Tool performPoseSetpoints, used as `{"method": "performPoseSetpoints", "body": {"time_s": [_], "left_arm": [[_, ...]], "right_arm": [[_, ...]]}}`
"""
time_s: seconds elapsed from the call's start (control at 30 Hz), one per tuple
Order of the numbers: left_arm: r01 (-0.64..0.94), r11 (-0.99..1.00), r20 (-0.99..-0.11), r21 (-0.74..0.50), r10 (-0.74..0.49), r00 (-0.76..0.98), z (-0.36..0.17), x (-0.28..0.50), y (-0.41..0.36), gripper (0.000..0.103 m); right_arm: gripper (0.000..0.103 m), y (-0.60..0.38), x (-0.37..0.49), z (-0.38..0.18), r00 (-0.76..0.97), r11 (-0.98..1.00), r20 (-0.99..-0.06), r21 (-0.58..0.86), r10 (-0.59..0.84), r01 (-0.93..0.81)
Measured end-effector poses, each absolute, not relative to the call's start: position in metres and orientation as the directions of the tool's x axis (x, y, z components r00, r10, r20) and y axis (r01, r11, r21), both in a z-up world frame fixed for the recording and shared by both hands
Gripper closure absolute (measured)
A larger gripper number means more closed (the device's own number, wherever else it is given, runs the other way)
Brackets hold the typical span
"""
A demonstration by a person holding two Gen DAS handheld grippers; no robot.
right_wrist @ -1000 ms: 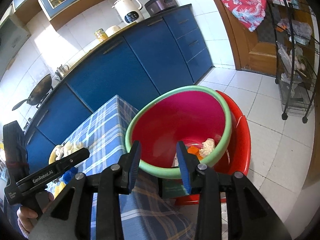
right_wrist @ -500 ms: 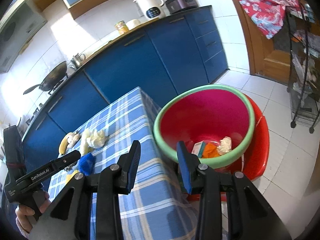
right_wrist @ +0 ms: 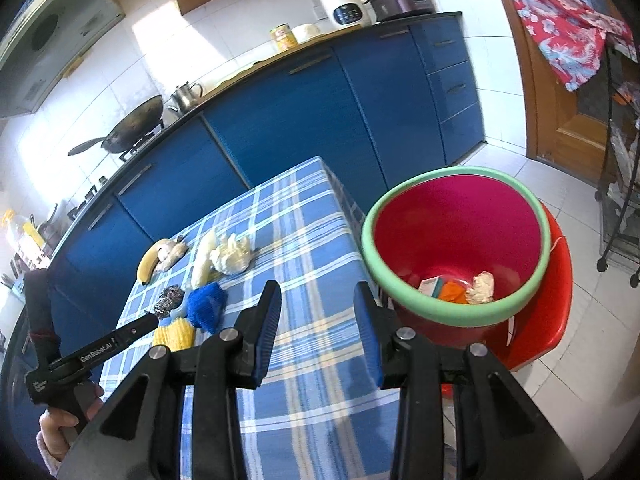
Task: Collect trash
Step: 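Move both open tools back over the table toward the yellow foam net, then grasp the yellow foam net with left tool while right tool grasps blue knit cloth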
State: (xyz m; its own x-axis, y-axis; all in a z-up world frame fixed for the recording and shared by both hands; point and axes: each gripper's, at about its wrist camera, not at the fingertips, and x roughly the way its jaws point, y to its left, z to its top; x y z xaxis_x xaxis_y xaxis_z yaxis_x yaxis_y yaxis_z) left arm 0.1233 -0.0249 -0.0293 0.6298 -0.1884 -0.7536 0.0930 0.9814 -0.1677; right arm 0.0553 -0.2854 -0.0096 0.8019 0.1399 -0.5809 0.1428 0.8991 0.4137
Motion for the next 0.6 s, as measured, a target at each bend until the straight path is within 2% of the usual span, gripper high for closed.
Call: {"method": "performPoseSetpoints", "body": {"time_s": [0.3, 0.6], "left_arm": [[0.026, 0.986, -0.789, -0.164, -0.147, 0.597, -0.051, 0.127, 0.001, 0.043], [0.023, 0.979, -0.812, -0.201, -0.18, 0.555, -0.072, 0.13, 0.005, 0.043]], "right_arm": [[0.063, -0.266, 0.062, -0.01, 0.79, 0.909, -0.59, 0.402, 0.167, 0.108], [0.063, -0.256, 0.068, -0.013, 0.776, 0.915, -0.604, 0.393, 0.18, 0.093]]}}
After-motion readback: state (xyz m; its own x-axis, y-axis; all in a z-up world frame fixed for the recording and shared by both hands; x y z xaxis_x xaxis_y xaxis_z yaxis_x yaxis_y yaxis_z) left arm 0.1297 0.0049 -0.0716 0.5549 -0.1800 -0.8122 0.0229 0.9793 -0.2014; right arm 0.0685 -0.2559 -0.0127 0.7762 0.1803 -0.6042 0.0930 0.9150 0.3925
